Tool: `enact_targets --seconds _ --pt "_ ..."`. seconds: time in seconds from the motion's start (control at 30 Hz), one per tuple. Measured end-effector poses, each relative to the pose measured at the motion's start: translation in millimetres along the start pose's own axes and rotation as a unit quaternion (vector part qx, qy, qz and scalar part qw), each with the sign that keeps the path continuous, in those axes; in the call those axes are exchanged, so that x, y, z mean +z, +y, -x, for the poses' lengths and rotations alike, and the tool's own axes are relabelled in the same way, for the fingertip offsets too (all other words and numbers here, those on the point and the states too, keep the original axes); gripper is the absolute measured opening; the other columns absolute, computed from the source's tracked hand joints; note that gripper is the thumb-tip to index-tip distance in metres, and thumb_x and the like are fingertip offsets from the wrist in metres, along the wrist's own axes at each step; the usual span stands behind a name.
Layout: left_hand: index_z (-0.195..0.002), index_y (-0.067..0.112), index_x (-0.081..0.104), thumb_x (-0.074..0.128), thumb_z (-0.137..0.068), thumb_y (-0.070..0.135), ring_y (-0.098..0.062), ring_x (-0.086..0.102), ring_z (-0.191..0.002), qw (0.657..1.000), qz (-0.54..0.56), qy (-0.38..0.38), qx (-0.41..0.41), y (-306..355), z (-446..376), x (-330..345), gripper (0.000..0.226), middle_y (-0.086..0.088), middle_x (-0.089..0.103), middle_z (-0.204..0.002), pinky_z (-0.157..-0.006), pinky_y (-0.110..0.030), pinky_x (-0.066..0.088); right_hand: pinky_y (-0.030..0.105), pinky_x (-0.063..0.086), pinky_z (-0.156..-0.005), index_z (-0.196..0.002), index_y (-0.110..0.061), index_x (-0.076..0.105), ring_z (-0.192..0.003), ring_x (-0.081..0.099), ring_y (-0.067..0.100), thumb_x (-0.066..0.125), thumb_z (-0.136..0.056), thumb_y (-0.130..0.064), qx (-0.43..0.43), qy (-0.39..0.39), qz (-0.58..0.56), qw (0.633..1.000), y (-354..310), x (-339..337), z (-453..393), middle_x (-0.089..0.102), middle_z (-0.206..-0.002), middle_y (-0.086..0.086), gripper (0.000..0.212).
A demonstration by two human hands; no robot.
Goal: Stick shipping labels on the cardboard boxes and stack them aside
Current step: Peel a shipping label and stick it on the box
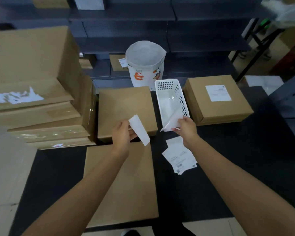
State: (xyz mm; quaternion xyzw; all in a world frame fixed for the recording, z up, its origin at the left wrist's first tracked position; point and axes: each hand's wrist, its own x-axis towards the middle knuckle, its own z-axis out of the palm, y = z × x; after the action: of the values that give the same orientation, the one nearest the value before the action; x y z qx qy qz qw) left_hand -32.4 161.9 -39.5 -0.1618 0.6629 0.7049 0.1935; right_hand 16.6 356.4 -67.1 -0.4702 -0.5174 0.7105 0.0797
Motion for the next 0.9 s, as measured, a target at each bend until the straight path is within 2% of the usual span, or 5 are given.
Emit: enact_targets --seconds 0.2,0.37,0.47,0.73,0.9 --pt "-0.085 0.009 0.05 0.039 -0.096 0.012 -0.018 0.066 -0.076 0.999 -0.005 0.031 -0.012 5.3 -30.0 32.6 0.016 -0.01 0.061 -0.095 -0.055 -0.023 0.052 0.036 0.049 -0.096 -0.132 -0.004 0.051 -0.109 0.056 0.026 0.041 -0.099 -0.02 -0.038 -0.031 0.277 0.96 -13.9 3.7 -74.8 0.054 -0.129 0.012 0.038" --pt "-0.083 0.011 0.048 0.039 -0.097 0.012 -0.017 0.064 -0.077 0.999 -0.007 0.042 -0.029 8.0 -47.6 42.6 0.017 -0.005 0.06 -0.089 -0.061 -0.023 0.051 0.041 0.041 -0.095 -0.142 -0.007 0.036 -0.121 0.042 0.036 0.029 -0.102 -0.026 -0.123 -0.09 0.719 0.678 -9.8 2.3 -97.0 0.045 -0.133 0.021 0.045" --pt "-0.084 0.012 0.049 0.039 -0.097 0.013 -0.019 0.065 -0.081 0.999 -0.016 0.04 -0.033 9.3 -53.1 46.2 0.017 -0.006 0.061 -0.092 -0.067 -0.027 0.052 0.035 0.044 -0.082 -0.145 -0.013 0.034 -0.117 0.043 0.032 0.038 -0.096 -0.014 -0.172 -0.068 0.781 0.596 -9.6 4.3 -93.9 0.05 -0.126 0.017 0.048" --pt "-0.08 0.013 0.048 0.042 -0.098 0.013 -0.02 0.064 -0.081 0.999 -0.028 0.024 -0.013 14.7 -49.3 49.2 0.018 -0.006 0.062 -0.092 -0.065 -0.026 0.052 0.036 0.049 -0.07 -0.101 -0.002 0.065 -0.092 0.061 0.03 0.03 -0.104 -0.029 -0.231 0.095 0.59 0.768 -18.8 14.4 -66.3 0.063 -0.104 0.015 0.044" --pt "-0.083 0.01 0.049 0.044 -0.098 0.014 -0.017 0.063 -0.082 0.998 -0.056 -0.015 0.033 10.1 -36.9 41.4 0.016 -0.005 0.061 -0.091 -0.065 -0.023 0.053 0.037 0.051 -0.071 -0.087 -0.005 0.061 -0.078 0.063 0.027 0.033 -0.101 -0.037 -0.189 0.016 0.447 0.874 -18.3 43.7 -26.8 0.062 -0.079 0.006 0.045"
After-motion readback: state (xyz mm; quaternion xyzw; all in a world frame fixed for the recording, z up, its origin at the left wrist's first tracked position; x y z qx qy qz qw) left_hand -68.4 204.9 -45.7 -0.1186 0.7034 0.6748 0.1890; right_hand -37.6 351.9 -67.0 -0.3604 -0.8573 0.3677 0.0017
